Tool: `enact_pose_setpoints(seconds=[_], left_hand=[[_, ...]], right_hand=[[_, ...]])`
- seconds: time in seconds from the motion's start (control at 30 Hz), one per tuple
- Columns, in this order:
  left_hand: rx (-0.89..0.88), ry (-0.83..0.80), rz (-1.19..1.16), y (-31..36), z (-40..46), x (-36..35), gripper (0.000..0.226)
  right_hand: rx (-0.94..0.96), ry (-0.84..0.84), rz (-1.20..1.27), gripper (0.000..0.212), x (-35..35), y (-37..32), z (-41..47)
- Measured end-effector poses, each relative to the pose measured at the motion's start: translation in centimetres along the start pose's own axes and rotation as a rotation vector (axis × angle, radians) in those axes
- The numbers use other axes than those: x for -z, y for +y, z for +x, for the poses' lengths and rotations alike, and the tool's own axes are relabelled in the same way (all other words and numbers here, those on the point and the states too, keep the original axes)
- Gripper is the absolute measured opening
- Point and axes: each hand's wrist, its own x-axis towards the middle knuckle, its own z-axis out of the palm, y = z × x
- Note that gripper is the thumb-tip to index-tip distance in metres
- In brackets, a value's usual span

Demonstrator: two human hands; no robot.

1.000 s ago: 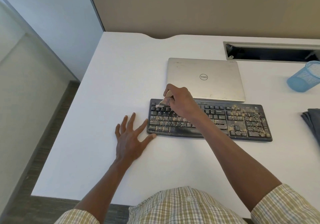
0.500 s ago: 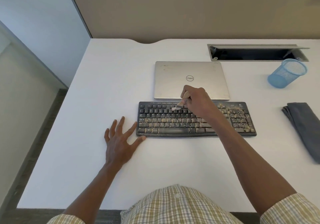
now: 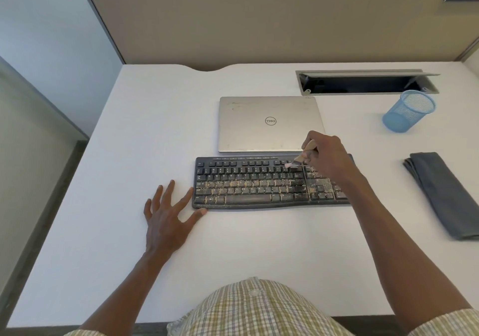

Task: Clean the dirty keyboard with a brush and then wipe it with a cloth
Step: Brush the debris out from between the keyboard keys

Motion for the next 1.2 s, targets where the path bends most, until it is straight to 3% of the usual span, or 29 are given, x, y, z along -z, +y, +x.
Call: enact_pose_setpoints(seconds=[0.23, 0.4, 0.67, 0.93, 1.2], left_hand=[[-0.002, -0.008, -0.01, 0.3, 0.0, 0.3, 0.078], [-0.003, -0.02, -0.014, 0.1, 0.1, 0.2, 0.078], [-0.014, -0.04, -0.01, 0.0, 0.1, 0.3, 0.075], [-0.018, -0.066, -0.016, -0.1, 0.1, 0.4, 0.073], [-0.036, -0.036, -0.037, -0.3, 0.1, -0.1, 0.066]], right_hand=[[-0.082, 0.048, -0.179, 0.02, 1.9, -0.6, -0.7], [-0.071, 0.194, 0.029, 0.005, 0.9, -5.5, -1.0], [0.127, 0.036, 0.282, 0.01, -6.5, -16.0, -0.1], [0.311, -0.118, 0.072, 0.016, -12.3, -19.3, -0.6], [0.194, 0.02, 0.192, 0.011, -11.5, -19.5, -0.1]])
